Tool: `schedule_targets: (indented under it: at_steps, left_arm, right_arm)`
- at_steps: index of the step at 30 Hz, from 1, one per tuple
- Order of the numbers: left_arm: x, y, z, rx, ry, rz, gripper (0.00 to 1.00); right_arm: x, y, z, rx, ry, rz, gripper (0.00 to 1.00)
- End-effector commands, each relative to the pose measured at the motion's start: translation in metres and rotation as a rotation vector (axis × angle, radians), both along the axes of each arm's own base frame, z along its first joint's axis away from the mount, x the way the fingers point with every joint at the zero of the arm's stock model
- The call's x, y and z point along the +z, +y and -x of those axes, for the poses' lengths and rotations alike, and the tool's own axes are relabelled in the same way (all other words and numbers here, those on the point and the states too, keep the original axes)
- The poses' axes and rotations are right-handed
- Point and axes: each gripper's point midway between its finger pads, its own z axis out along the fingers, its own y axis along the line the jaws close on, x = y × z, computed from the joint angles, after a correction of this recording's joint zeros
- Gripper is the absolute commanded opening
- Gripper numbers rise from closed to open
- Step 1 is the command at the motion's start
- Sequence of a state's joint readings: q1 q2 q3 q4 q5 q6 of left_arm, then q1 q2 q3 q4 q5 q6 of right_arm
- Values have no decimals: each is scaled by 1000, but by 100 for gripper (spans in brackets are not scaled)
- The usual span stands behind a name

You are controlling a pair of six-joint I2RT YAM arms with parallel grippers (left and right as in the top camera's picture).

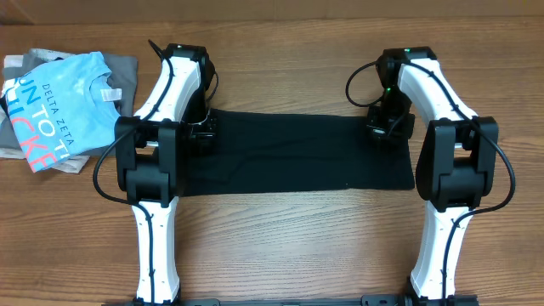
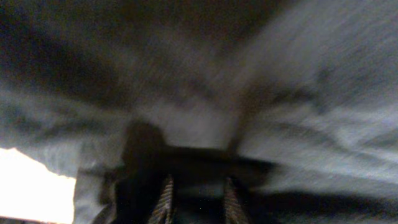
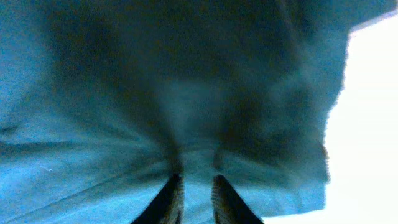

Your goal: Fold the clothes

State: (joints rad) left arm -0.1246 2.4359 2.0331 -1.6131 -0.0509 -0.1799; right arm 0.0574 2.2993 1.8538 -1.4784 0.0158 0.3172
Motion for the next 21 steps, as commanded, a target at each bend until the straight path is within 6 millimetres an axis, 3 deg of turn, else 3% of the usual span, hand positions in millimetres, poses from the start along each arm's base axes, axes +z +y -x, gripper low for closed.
schedule_targets:
  at_steps: [1, 6, 10, 16, 21]
  left_arm:
    - [6, 28, 15, -12, 80, -91, 37]
    - [8, 43, 14, 29, 73, -123, 29]
    - [15, 45, 8, 68, 34, -136, 5]
    - [49, 39, -3, 118, -86, -119, 4]
    - [59, 9, -2, 93, -95, 56, 4]
  right_arm:
    - [11, -23, 10, 10, 51, 94, 21]
    - [13, -33, 11, -19, 53, 135, 4]
    - [20, -31, -3, -32, -8, 119, 4]
    - [45, -22, -36, -36, -163, 59, 4]
    - [37, -15, -43, -6, -191, -14, 5]
